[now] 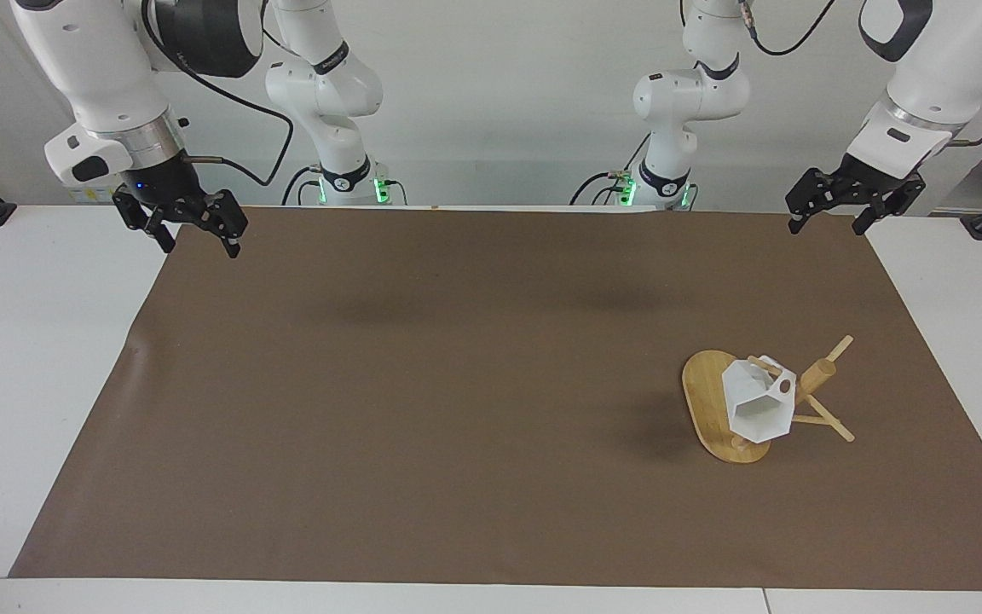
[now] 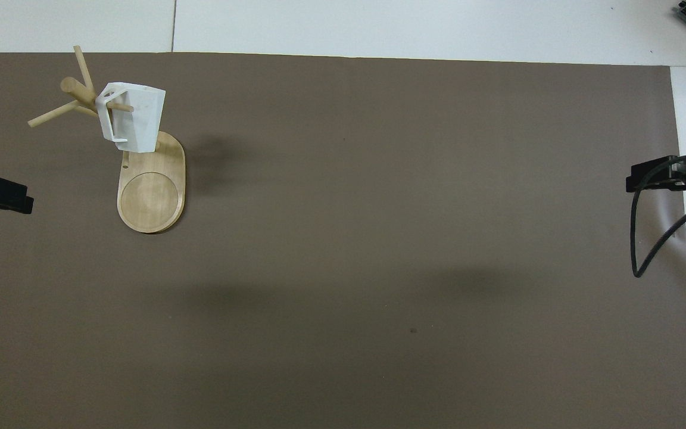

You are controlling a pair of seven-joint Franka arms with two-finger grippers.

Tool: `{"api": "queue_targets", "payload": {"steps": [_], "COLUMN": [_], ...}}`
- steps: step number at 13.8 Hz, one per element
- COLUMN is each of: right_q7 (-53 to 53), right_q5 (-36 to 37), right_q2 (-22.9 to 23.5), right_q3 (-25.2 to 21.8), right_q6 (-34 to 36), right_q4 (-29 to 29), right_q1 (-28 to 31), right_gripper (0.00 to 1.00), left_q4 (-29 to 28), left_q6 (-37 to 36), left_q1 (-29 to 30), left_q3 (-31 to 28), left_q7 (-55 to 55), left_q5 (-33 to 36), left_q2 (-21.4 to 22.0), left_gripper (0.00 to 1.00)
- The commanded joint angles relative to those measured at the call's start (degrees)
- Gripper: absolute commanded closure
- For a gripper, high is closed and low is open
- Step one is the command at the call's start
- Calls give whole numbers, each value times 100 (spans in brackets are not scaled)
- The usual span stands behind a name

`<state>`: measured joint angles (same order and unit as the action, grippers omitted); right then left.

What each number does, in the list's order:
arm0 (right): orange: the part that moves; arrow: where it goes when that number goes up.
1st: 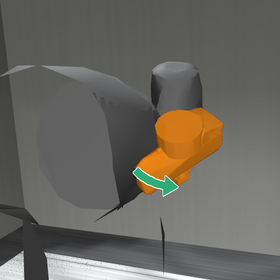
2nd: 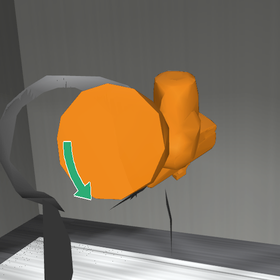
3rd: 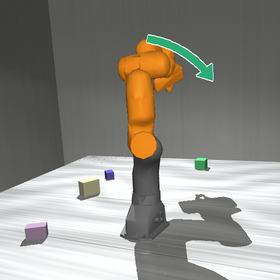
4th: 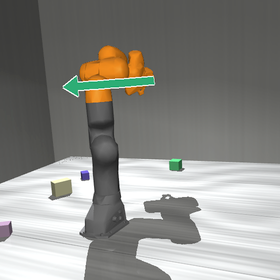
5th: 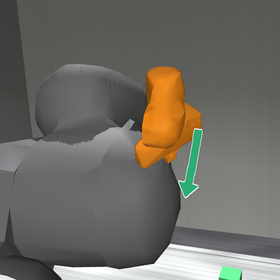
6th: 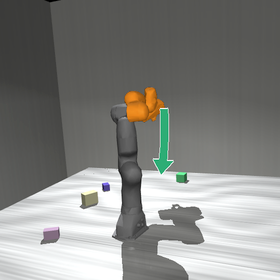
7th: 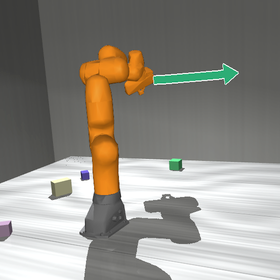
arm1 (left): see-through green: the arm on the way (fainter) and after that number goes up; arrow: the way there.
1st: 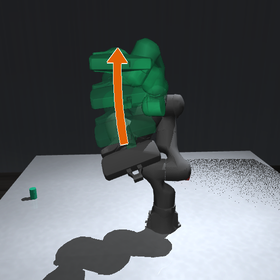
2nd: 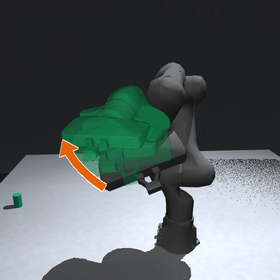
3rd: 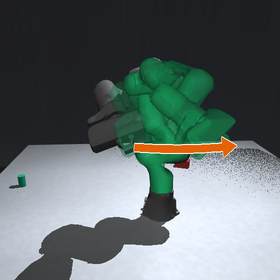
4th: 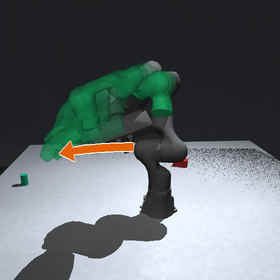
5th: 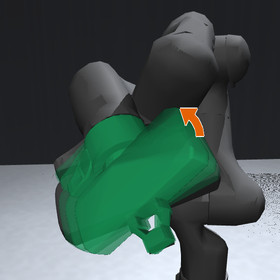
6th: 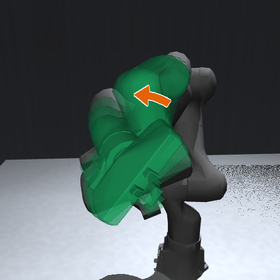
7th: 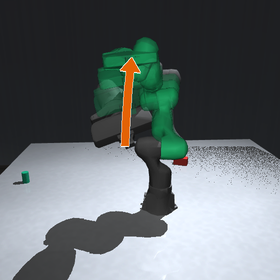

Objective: Hang cup on rack

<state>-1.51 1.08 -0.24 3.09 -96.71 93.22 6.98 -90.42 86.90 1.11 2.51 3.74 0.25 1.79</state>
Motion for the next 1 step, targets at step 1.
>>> {"api": "queue_targets", "payload": {"steps": [1], "right_q7": [-122], "right_q5": [-99], "right_q2": [-55], "right_q3": [7], "right_q6": [-67], "right_q4": [47], "right_q1": [-22], "right_gripper": [0], "left_q4": [-231], "left_q6": [160], "left_q1": [64], "left_q3": [39], "left_q7": [101], "left_q5": [98], "left_q2": [181], "left_gripper": [0]}}
